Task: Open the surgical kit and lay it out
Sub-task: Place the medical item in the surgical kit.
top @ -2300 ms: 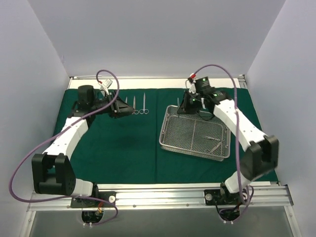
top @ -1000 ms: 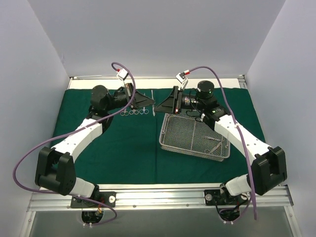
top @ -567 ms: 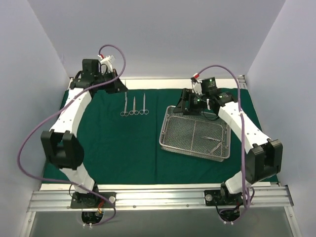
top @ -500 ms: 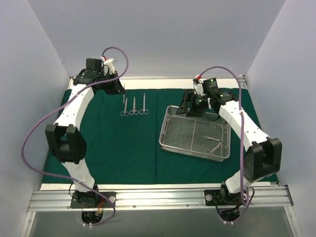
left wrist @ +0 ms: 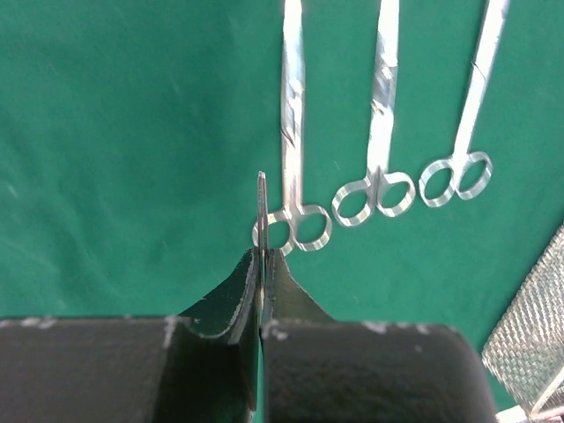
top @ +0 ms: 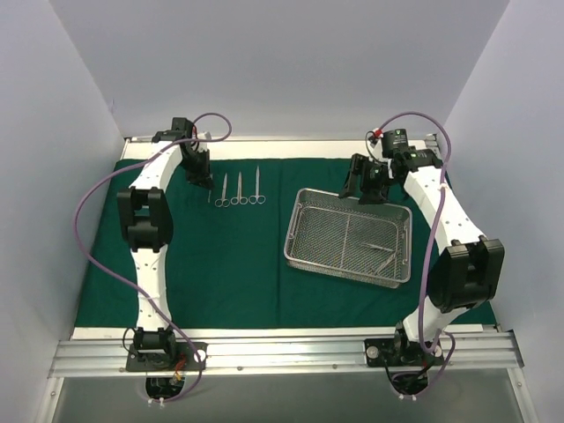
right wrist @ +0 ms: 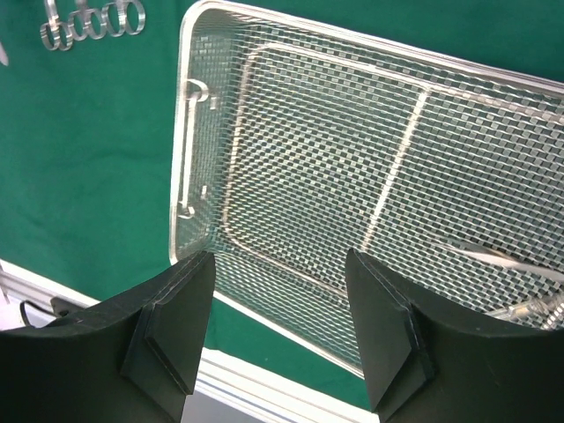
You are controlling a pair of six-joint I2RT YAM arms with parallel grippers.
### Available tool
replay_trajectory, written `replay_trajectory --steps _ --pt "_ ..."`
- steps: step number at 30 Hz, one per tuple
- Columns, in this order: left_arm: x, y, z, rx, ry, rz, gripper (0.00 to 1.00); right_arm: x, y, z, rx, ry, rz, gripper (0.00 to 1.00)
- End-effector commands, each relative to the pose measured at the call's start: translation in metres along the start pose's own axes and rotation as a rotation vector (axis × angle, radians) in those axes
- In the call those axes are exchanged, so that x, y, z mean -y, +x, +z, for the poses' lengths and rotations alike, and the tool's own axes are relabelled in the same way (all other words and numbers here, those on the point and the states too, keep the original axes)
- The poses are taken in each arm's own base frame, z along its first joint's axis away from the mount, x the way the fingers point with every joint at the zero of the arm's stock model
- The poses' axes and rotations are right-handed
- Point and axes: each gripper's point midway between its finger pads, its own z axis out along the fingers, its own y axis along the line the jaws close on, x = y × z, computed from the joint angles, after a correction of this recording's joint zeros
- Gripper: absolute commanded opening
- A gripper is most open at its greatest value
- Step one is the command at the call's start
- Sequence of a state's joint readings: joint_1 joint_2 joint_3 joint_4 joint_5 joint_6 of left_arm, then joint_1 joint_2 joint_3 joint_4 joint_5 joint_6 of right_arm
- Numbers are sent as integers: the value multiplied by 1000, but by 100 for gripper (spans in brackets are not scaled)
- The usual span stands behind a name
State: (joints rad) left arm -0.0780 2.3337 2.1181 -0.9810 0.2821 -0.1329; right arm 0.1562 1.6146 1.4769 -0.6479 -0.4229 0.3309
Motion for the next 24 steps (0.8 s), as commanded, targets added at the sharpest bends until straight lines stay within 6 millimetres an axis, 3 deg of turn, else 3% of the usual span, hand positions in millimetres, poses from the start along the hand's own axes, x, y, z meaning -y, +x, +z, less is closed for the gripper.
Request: replay_trajectory --steps 1,10,24 --pt "-3 -14 -7 10 -20 25 2 11 0 -4 -23 41 17 61" --pt "-8 -20 13 4 -25 -22 2 16 -4 7 -31 39 45 61" --pt "-26 -7 40 -49 -73 -4 2 27 -3 13 -56 57 49 61"
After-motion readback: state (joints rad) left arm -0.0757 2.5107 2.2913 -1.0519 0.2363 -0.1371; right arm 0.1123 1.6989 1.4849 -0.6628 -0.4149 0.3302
